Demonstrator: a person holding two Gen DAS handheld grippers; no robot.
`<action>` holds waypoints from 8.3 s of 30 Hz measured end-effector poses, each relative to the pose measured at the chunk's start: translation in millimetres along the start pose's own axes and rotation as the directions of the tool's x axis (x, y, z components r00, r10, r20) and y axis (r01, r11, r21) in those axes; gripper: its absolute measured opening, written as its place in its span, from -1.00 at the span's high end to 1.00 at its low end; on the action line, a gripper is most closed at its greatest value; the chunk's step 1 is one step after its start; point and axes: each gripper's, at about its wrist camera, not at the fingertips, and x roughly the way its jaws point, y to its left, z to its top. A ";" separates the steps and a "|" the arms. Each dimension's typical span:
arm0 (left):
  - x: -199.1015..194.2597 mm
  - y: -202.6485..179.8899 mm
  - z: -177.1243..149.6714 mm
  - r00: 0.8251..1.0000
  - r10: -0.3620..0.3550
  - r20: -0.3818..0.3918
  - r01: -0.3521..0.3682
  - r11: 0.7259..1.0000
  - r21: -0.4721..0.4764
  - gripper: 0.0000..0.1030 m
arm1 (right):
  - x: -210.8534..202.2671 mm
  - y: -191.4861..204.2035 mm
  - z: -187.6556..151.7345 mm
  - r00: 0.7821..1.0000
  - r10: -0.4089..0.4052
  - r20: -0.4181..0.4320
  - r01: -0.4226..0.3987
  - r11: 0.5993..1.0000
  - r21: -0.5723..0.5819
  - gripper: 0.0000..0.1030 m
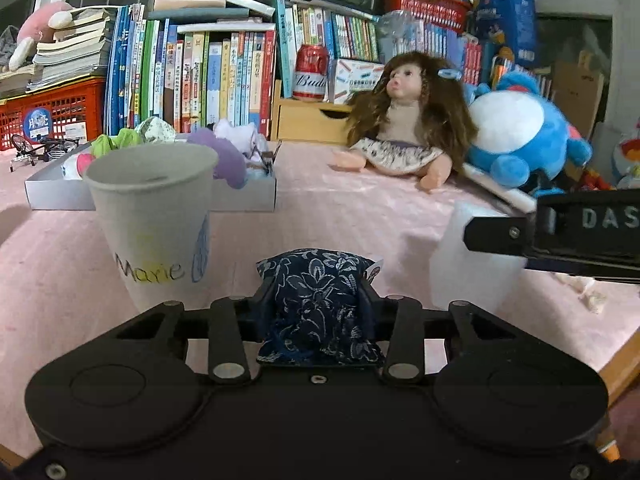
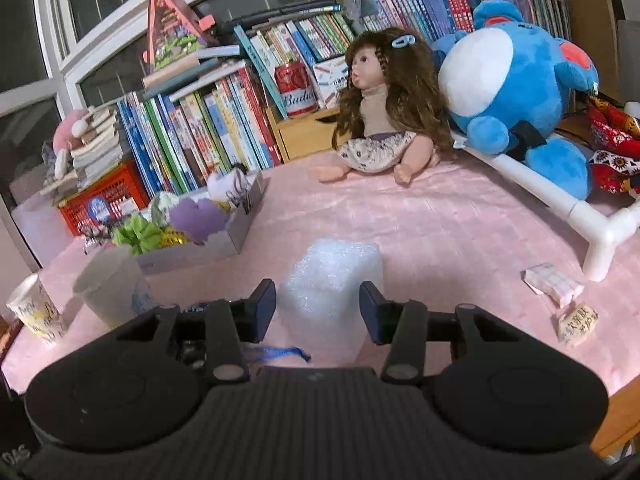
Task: Organize soft objects
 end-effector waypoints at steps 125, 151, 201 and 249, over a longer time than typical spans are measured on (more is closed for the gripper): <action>32.9 255.5 236.3 0.982 0.154 -0.113 -0.159 0.986 -0.040 -0.63 | 128.4 237.0 130.6 0.990 0.114 -0.083 -0.132 0.961 -0.242 -0.71; -99.2 212.7 123.6 0.993 0.092 0.069 -0.093 0.996 0.002 -0.72 | -1.3 212.6 41.4 0.974 0.154 0.164 -0.097 0.944 -0.316 -0.98; -68.9 234.8 -17.3 0.944 0.305 -0.123 -0.311 0.950 -0.036 -0.83 | 32.0 195.0 -102.6 0.998 -0.060 -0.005 0.054 0.937 -0.345 -1.00; -63.9 243.1 -19.8 0.949 0.296 -0.110 -0.301 0.953 -0.038 -1.00 | 45.9 193.1 -103.5 0.995 -0.081 -0.065 0.056 0.946 -0.318 -1.00</action>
